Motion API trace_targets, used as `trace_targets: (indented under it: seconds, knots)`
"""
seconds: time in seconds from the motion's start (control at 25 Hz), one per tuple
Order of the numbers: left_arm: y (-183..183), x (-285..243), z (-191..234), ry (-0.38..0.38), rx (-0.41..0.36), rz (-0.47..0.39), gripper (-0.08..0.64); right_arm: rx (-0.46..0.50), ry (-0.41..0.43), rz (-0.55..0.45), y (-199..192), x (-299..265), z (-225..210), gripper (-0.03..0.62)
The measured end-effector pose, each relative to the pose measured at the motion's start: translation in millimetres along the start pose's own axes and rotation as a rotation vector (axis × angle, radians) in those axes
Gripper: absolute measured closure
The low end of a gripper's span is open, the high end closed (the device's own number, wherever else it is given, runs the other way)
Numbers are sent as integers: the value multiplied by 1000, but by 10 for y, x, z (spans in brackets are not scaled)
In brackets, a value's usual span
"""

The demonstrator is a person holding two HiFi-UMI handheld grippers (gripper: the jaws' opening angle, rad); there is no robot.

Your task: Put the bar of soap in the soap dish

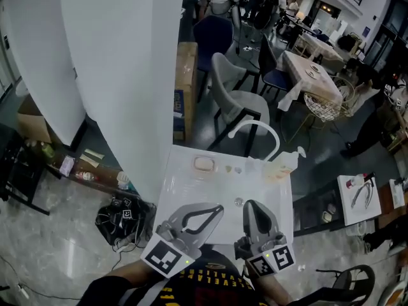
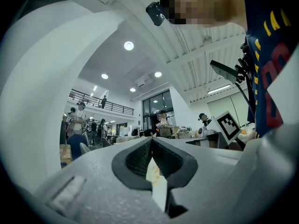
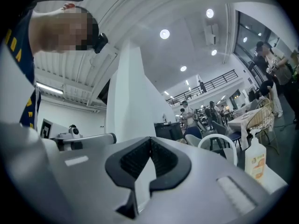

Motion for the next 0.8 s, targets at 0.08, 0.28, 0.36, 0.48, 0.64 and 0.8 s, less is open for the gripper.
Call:
trace_targets:
  seconds: [0.08, 0.28, 0.36, 0.48, 0.64, 0.8]
  knots:
    - [26, 15, -42, 19, 14, -17, 560, 8, -6, -5, 7, 76, 8, 591]
    - [-29, 61, -145, 47, 66, -2, 560, 41, -17, -22, 32, 226, 29, 591]
    - [-81, 45, -134, 59, 71, 12, 560, 64, -13, -35, 25, 218, 11, 591]
    - [-166, 26, -142, 79, 74, 35, 559, 89, -13, -40, -27, 245, -13, 591]
    - [-264, -8, -246, 60, 110, 43, 559, 80, -59, 5, -157, 350, -84, 591]
    - [-305, -62, -317, 52, 114, 57, 560, 79, -58, 40, -200, 364, -147, 591]
Point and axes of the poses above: the fingertips, and each gripper's own axes: x backward along the fingers, z to its left, y out of its top, the point moved 3 cm from there along x, backward along the fingers, and after that the axes turned 11 degrees about -y, right-handed, at the moved point
